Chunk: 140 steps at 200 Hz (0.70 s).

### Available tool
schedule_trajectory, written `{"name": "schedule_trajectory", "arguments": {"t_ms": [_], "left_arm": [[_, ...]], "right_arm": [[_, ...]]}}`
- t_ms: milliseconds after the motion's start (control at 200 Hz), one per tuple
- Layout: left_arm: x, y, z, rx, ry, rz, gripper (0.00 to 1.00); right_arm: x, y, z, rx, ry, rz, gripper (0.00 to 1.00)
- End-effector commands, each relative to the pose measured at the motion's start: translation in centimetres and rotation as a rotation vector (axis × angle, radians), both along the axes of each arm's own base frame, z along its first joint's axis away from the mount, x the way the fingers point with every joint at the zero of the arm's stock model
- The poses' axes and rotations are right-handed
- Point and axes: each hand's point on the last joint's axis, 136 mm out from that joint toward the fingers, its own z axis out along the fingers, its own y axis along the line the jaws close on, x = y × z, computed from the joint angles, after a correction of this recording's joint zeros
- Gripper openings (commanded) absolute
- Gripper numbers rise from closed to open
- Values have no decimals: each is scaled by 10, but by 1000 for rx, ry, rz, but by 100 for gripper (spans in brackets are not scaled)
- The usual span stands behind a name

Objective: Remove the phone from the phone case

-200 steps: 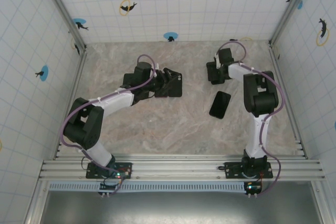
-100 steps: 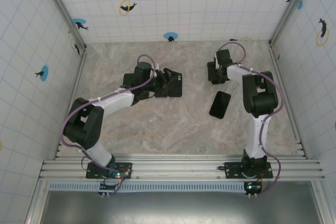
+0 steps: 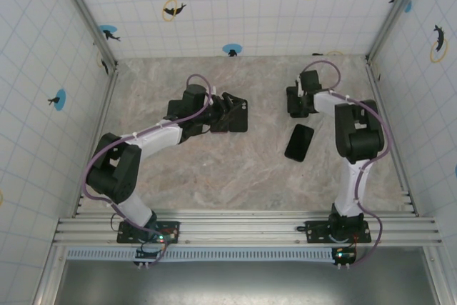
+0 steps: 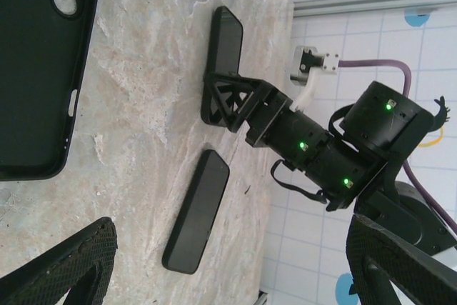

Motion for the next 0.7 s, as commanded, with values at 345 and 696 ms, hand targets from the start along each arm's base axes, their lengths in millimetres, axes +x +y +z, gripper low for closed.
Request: {"name": "schedule_trajectory", "arguments": {"t_ms": [345,696], "left_arm": [[21,-18,24,58,-122,29,83],[36,-65,33,103,-204,-73,76]], "right_arm": [[-36,24,88,272,-210,38,48],[-80,63,137,434,-326,149,48]]}}
